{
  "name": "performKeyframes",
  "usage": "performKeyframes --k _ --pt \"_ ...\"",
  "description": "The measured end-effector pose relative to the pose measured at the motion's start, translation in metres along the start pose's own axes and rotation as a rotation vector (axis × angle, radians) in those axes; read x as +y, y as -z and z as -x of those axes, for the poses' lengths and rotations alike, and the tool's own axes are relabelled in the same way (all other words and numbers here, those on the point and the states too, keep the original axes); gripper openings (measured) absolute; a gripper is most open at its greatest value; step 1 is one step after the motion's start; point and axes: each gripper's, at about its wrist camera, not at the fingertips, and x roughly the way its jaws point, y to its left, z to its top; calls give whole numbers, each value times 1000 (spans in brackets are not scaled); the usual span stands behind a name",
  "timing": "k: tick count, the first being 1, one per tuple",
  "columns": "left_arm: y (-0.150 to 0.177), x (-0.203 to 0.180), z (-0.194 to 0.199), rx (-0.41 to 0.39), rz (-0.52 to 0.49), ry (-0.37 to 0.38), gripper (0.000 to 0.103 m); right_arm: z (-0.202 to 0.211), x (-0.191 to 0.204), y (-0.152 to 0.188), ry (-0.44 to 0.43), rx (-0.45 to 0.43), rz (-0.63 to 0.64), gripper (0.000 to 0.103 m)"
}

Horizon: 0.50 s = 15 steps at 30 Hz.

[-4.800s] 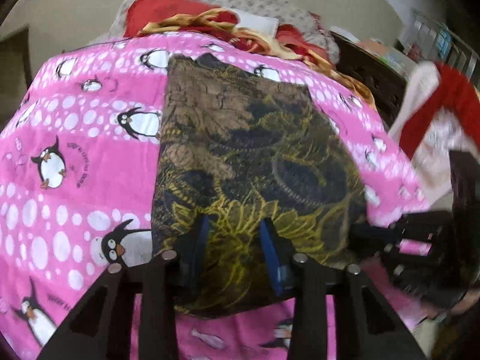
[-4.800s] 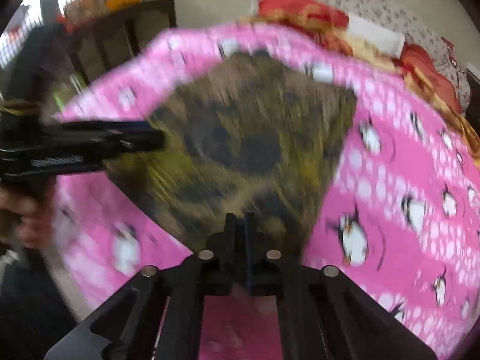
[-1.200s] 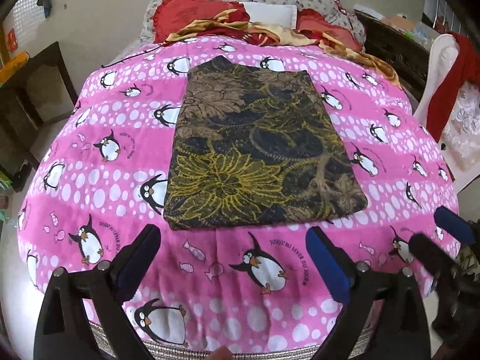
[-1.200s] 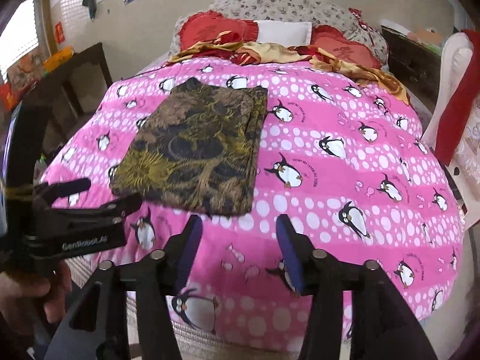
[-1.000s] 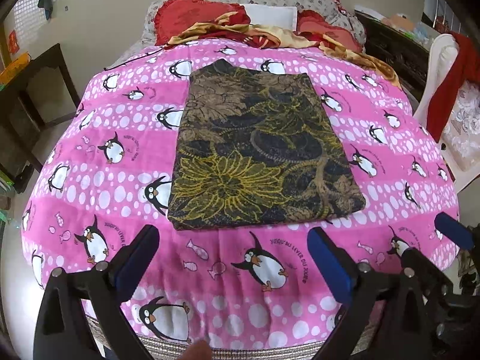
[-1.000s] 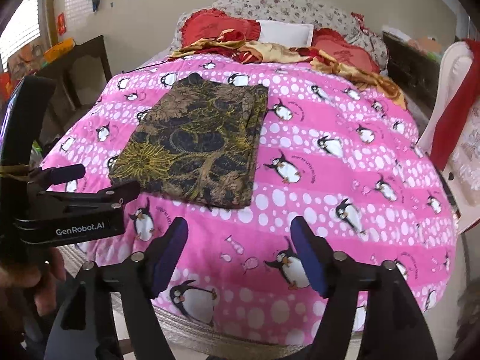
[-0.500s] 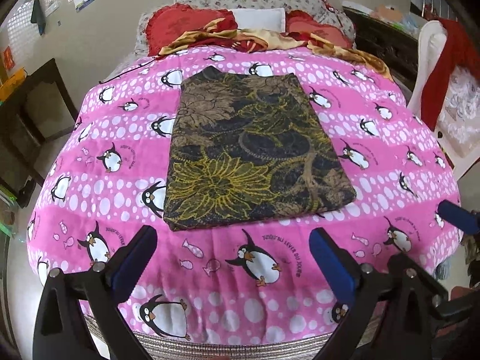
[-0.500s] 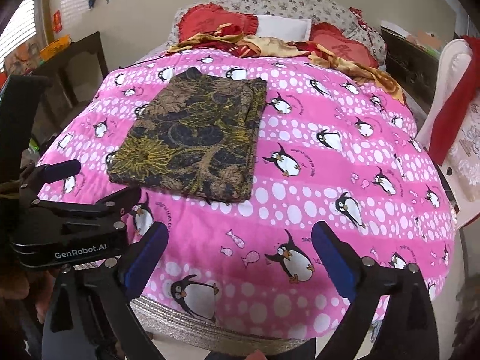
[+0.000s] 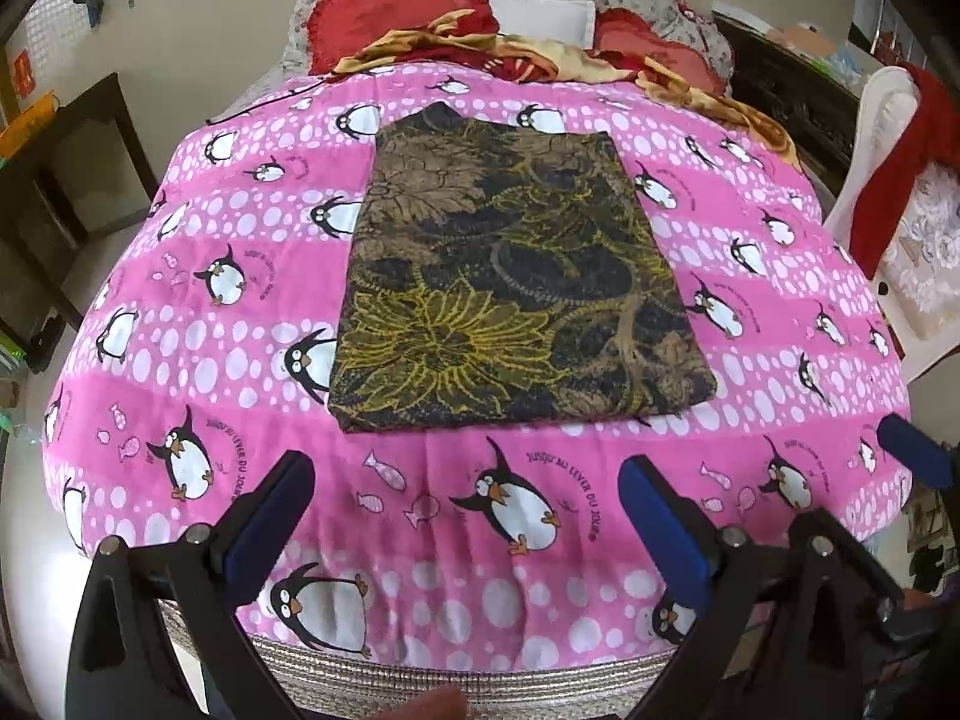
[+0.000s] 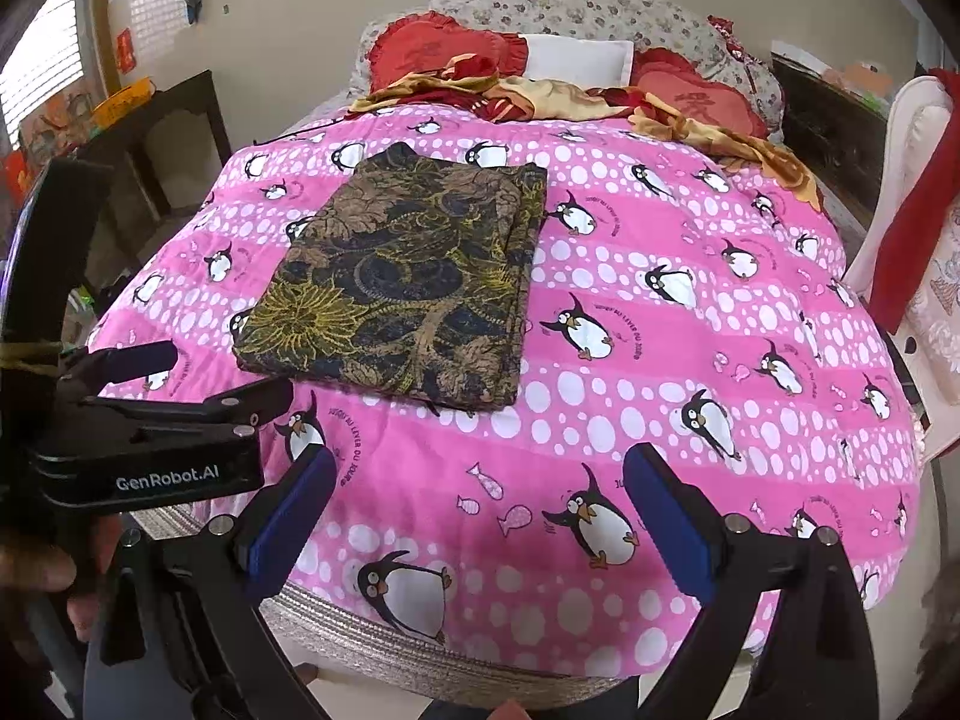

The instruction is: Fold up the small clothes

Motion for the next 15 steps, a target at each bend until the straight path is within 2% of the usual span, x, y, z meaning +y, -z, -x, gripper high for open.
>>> performKeyframes --k 15 --pt "-3 -10 3 -3 -43 -6 103 11 2 -7 -1 -20 8 98"
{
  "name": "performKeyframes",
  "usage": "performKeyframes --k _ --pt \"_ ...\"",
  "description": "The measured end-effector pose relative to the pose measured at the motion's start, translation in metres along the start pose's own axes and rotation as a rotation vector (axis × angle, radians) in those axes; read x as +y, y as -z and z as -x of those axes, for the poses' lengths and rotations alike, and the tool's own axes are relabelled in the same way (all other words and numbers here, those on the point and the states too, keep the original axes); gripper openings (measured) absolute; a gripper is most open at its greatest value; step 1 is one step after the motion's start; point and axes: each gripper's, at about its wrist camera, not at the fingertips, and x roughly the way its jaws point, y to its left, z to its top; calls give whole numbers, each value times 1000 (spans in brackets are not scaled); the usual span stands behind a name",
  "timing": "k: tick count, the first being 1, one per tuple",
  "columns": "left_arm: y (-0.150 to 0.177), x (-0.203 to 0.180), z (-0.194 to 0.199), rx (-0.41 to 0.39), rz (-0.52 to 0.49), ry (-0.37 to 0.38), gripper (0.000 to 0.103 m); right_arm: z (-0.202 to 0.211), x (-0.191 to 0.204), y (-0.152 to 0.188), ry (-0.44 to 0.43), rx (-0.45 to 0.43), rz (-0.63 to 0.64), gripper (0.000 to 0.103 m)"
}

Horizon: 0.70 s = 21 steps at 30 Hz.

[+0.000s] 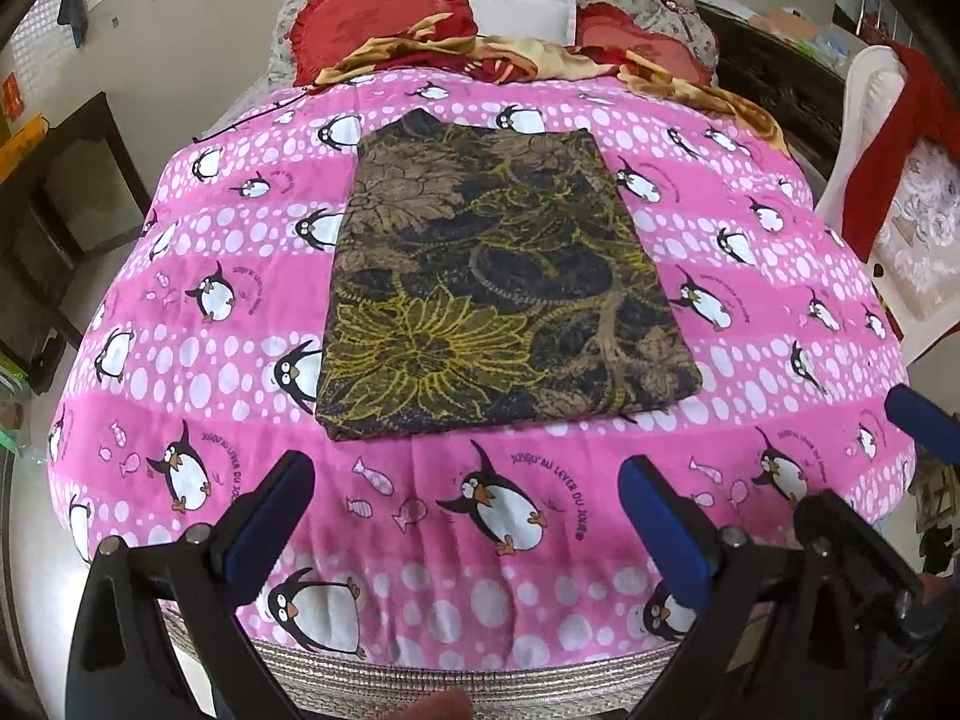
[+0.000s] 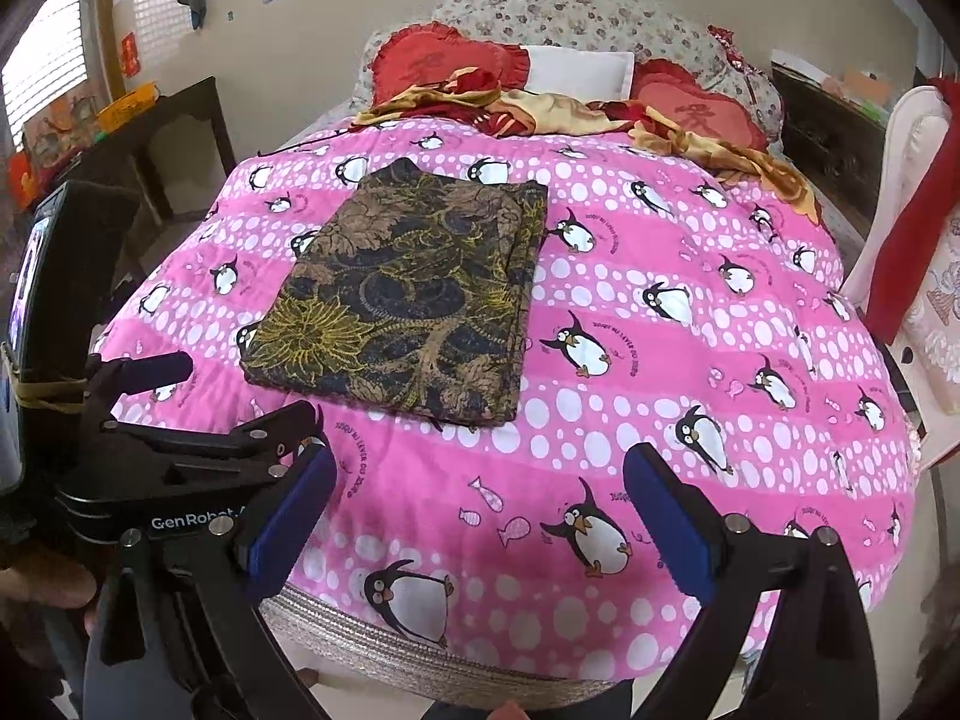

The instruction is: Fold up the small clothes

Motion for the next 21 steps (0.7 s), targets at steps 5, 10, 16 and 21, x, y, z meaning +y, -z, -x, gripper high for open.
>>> performKeyframes --k 5,10,16,21 --pt "-1 -2 1 -2 -3 2 103 2 -1 -2 1 -4 2 98" --pt "-2 -3 2 -2 -6 0 103 2 -2 -1 5 -4 2 98" --pt "-4 -4 2 -4 -7 -1 103 3 -2 -1 4 1 -2 98" --pt "-5 -4 2 -5 -8 1 103 3 -2 -1 5 -1 -4 98"
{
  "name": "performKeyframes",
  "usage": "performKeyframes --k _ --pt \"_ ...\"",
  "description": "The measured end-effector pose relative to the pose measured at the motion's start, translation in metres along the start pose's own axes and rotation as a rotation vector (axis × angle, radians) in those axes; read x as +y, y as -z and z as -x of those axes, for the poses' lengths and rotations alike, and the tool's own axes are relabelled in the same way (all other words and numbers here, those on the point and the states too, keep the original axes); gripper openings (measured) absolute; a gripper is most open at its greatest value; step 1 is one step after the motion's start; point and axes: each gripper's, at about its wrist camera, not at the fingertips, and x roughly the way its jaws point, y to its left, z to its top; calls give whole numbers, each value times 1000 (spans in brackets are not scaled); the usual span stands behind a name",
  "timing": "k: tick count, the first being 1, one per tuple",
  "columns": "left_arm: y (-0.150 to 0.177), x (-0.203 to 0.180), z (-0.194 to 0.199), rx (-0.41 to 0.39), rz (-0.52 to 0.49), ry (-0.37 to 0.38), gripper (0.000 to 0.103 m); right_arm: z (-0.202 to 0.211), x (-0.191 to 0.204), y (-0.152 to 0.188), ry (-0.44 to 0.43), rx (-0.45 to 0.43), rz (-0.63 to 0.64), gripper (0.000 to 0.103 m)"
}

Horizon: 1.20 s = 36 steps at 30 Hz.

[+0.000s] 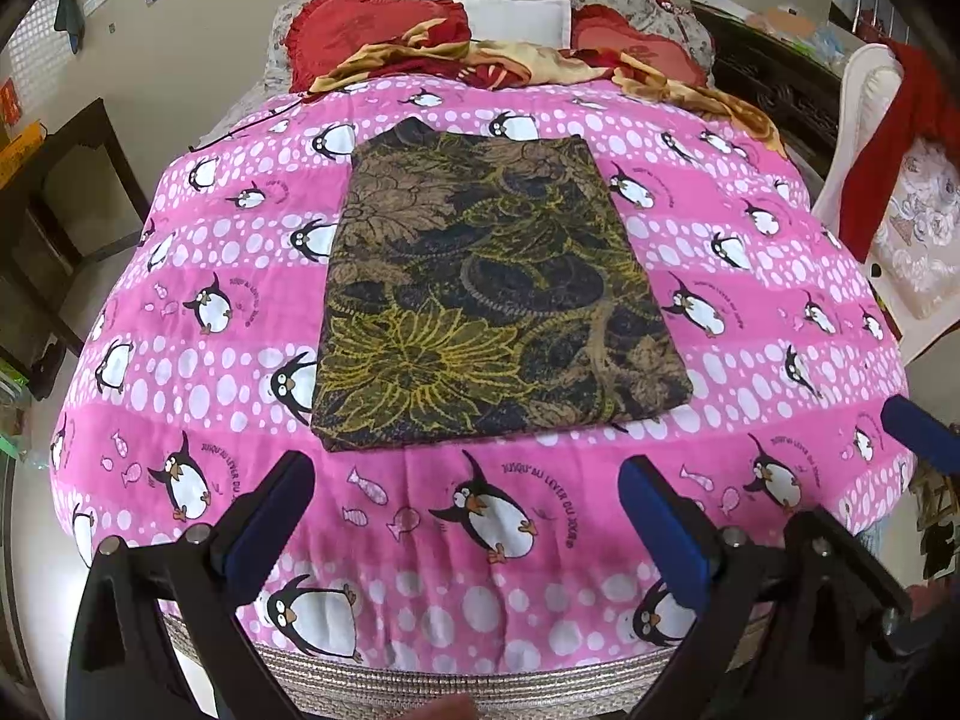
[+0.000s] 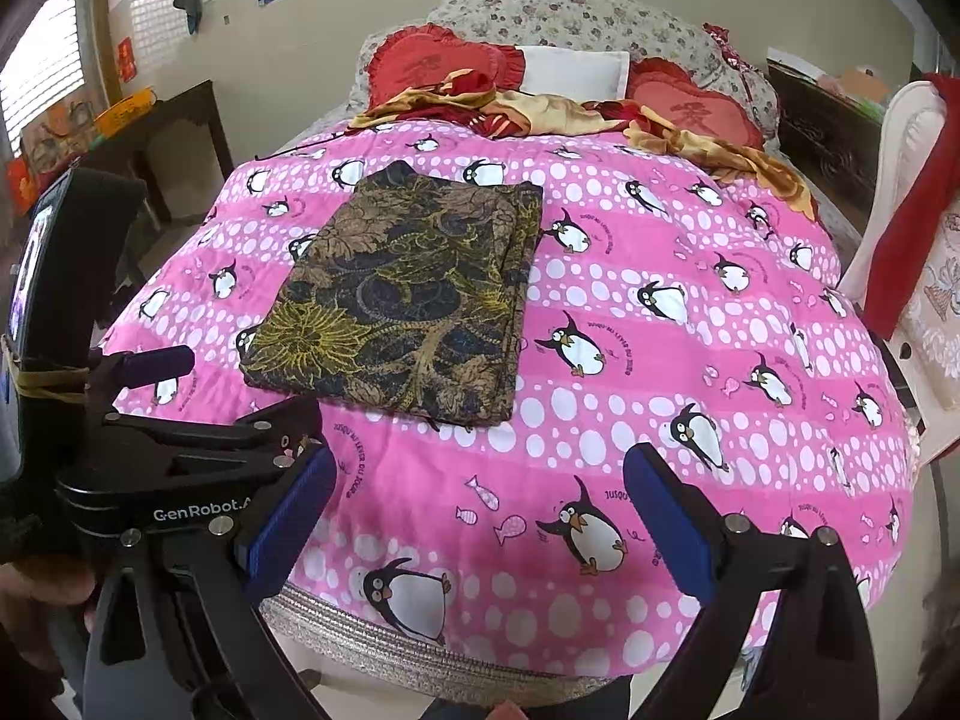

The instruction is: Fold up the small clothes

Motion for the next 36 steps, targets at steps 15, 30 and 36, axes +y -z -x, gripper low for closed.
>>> performKeyframes --k 15,30,36 --pt "0 -1 1 0 0 0 103 -1 -1 1 -3 3 -1 98" --pt "-1 0 0 2 1 3 103 -2 -1 2 -4 7 -3 98" --pt "-1 1 0 1 0 2 103 -2 -1 2 -5 7 -4 98"
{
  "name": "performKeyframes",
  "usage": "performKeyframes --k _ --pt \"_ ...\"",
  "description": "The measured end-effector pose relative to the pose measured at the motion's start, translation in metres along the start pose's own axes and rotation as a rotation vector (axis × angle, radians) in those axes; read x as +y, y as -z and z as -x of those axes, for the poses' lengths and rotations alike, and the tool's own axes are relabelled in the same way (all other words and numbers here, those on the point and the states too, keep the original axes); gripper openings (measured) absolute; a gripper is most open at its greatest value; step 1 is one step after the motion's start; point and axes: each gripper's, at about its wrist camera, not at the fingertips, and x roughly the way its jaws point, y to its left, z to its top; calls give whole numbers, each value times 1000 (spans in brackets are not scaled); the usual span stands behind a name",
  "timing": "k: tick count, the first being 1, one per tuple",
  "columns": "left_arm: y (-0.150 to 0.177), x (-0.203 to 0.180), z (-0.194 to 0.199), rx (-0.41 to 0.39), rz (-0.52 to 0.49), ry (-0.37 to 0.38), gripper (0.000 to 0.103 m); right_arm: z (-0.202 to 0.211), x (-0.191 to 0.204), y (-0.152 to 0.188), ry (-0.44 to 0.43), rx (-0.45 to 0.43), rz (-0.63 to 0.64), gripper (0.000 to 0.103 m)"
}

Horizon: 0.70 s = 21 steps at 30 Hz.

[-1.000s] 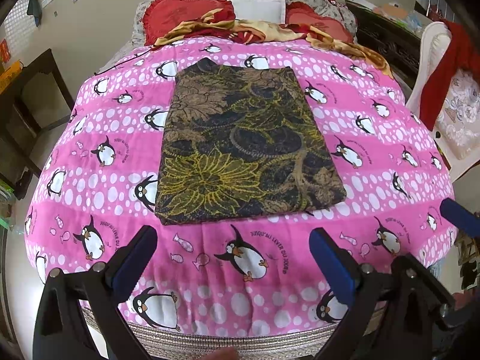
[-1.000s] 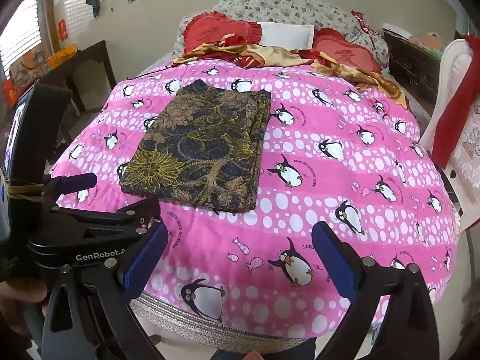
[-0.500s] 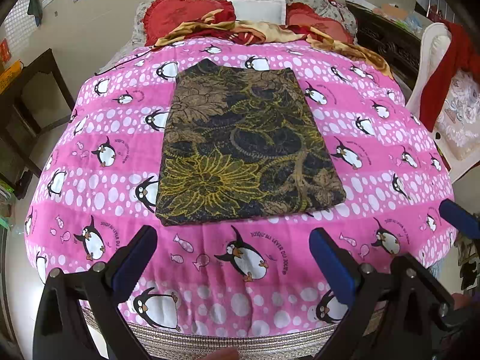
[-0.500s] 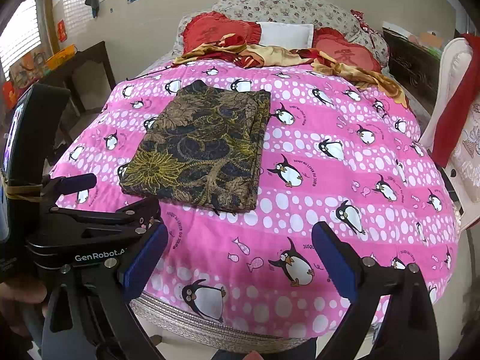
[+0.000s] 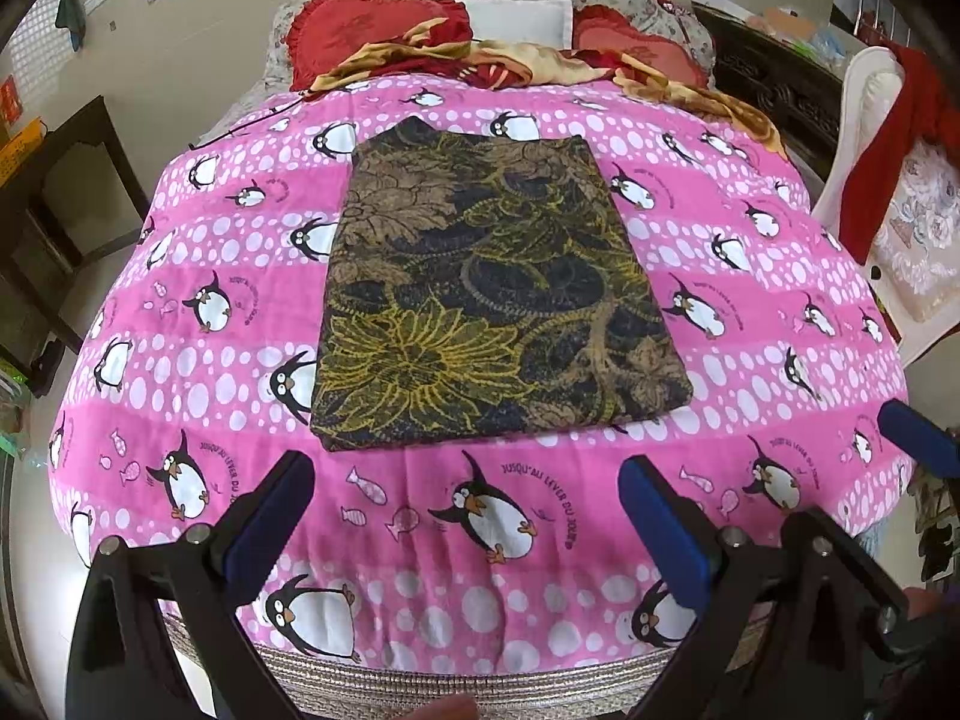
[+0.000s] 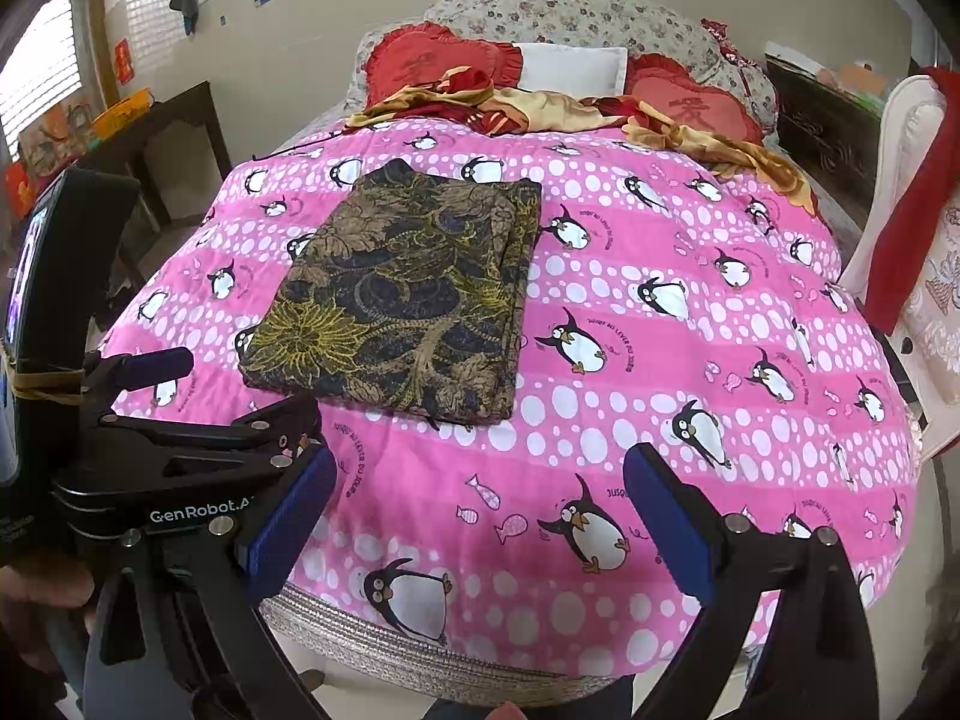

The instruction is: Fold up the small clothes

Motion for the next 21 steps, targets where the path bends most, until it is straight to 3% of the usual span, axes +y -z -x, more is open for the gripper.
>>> performKeyframes --k 21 --pt "1 1 5 -22 24 18 103 1 -1 -2 -1 -6 0 98"
